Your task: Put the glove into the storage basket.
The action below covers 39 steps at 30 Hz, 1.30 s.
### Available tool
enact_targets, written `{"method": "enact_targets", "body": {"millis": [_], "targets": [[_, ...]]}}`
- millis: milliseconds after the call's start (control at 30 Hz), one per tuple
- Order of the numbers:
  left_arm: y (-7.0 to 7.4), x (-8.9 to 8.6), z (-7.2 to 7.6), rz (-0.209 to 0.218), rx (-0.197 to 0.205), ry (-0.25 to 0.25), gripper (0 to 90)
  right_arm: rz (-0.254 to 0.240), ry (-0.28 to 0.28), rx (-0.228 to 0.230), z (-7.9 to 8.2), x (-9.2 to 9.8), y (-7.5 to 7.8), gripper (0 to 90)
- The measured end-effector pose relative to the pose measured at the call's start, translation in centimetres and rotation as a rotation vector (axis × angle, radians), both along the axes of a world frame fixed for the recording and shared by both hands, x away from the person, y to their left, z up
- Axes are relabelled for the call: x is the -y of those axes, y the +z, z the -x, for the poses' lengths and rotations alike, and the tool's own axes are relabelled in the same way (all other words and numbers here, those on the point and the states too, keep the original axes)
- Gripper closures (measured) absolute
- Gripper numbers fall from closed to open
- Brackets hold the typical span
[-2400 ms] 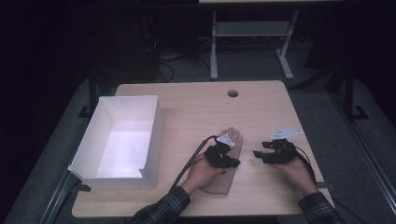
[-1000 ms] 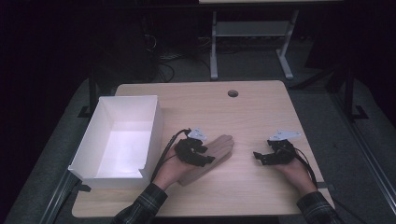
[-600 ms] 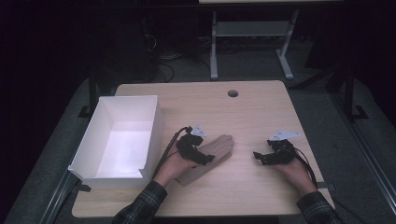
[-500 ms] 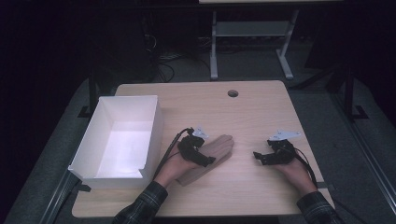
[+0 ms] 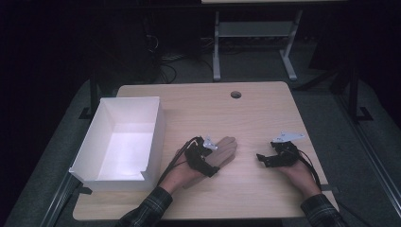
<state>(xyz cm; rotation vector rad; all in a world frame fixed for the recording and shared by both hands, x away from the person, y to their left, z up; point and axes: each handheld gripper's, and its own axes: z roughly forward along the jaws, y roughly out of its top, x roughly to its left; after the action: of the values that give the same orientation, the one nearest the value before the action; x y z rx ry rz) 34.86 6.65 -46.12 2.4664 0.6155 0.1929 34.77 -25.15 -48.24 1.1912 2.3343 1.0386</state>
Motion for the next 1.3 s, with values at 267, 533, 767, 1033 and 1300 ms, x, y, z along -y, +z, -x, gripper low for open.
{"method": "enact_targets", "body": {"millis": [267, 533, 767, 1033, 1300], "targets": [[0.4, -0.2, 0.5, 0.014, -0.003, -0.029, 38.1, 0.001, -0.004, 0.000, 0.0, 0.0, 0.0, 16.5], [0.7, -0.2, 0.6, 0.014, -0.019, -0.036, 63.1, 0.000, -0.006, 0.000, 0.0, -0.1, 0.0, 16.5], [1.2, -0.5, 0.2, 0.041, -0.063, -0.020, 65.8, -0.001, -0.006, 0.000, 0.0, -0.1, 0.0, 16.5], [3.2, -0.7, 0.0, 0.106, -0.094, 0.009, 65.6, -0.001, -0.007, 0.000, 0.0, -0.1, 0.0, 16.5], [6.0, -1.1, -0.5, 0.143, -0.091, 0.039, 65.6, 0.000, -0.006, 0.000, 0.0, -0.1, 0.0, 16.5]]}}
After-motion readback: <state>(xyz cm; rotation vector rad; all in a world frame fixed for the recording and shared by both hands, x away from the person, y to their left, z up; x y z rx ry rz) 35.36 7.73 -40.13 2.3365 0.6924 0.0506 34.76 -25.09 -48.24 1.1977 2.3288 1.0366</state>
